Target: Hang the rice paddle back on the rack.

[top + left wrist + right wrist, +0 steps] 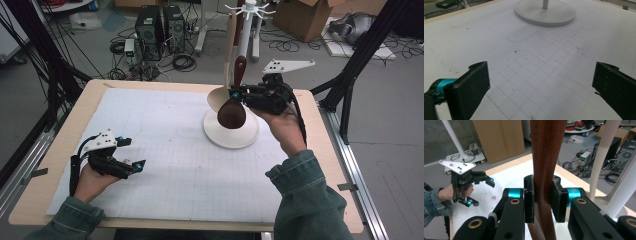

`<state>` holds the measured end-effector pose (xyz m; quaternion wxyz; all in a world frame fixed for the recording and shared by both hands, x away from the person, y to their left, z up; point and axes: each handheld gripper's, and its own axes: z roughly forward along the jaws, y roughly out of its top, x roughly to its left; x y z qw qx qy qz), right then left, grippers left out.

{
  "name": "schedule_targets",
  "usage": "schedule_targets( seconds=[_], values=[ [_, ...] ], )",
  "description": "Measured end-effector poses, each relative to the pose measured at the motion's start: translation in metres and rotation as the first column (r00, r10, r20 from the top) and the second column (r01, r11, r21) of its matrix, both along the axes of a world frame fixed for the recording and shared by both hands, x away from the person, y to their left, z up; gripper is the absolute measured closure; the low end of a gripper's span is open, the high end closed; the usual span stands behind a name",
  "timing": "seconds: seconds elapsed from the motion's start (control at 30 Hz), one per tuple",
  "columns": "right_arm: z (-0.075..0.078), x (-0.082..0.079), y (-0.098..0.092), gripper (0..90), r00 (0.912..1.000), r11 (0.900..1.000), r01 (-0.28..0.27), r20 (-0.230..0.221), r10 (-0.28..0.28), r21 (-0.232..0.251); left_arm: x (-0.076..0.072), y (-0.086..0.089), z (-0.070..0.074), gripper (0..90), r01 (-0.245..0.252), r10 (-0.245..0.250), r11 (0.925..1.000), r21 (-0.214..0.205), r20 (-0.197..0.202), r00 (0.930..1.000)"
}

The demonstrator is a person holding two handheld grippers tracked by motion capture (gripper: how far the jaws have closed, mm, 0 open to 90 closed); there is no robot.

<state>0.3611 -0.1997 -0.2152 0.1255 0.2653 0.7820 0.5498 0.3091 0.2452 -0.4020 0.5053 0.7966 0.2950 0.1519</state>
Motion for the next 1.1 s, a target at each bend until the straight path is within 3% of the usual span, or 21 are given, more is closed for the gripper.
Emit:
schedule_targets(
  seconds=[0.47, 1.1],
  values=[
    [0.021, 0.007, -0.002, 76.2, 0.9997, 0.9999, 0.012, 0.022, -0.012, -0.004, 0.0, 0.001, 0.0, 1.7, -0.012, 0.012, 0.9999, -0.001, 0.002, 0.9999],
    [0.038, 0.027, -0.003, 76.3, 0.9986, 0.9987, 0.051, 0.012, -0.051, -0.006, 0.0, 0.002, 0.0, 1.7, -0.004, 0.004, 1.0, -0.007, -0.002, 1.0]
  ],
)
